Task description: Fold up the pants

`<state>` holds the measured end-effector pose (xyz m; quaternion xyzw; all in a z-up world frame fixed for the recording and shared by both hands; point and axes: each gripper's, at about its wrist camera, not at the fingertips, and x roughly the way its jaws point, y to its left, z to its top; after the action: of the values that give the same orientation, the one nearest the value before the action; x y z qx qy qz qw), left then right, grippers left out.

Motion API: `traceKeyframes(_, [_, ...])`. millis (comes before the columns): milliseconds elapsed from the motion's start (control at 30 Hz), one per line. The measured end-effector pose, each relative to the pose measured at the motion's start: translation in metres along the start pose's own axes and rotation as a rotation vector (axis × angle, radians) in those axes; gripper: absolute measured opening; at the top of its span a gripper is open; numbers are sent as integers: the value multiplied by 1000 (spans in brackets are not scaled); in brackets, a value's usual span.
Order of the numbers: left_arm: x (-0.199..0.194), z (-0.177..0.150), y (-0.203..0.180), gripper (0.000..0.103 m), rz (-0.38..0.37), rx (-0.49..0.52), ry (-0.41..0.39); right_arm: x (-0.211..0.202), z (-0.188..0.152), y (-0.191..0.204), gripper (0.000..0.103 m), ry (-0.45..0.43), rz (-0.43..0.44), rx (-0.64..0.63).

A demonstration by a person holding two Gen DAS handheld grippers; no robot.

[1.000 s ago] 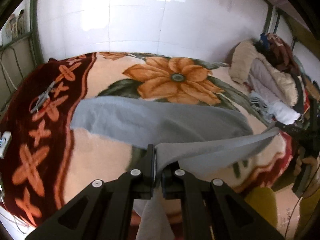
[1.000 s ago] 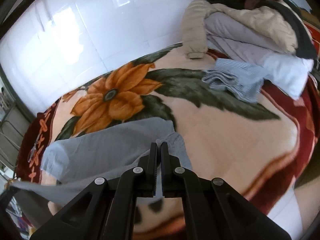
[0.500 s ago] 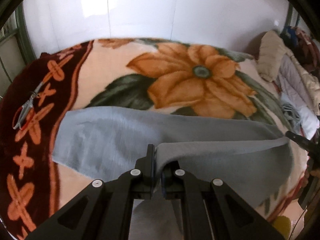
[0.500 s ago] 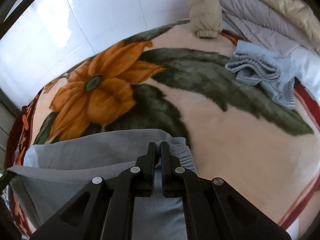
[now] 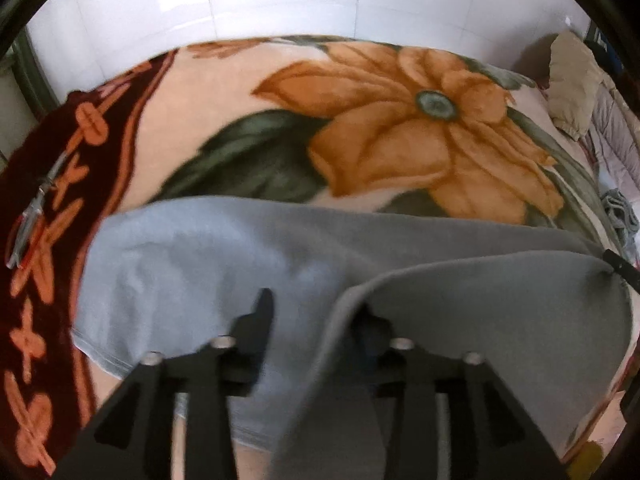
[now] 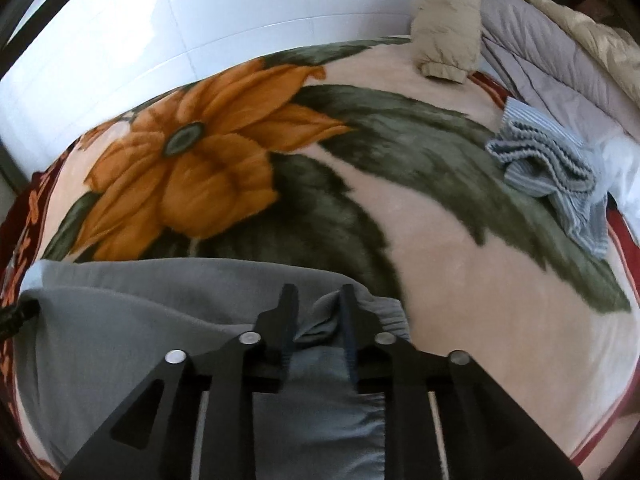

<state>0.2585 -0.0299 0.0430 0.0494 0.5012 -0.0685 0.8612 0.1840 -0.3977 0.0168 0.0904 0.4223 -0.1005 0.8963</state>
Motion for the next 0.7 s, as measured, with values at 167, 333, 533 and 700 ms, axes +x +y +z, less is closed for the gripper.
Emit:
traceKeyframes(167, [-20,2,14,69,-18,5,-20,-9,0,7,39,-11,5,-17])
traceKeyframes(333, [-36,2,25,84,-10,37,-45,-33,0,5,55,-56,19,10])
traceKeyframes(533, [-25,10,19,84,-4,86,2,-44,-5,2,55,-40,12,5])
traceKeyframes(700, [-24,-4,0,84,-93,68,31,-45,-15,11,55,-7,20,-45])
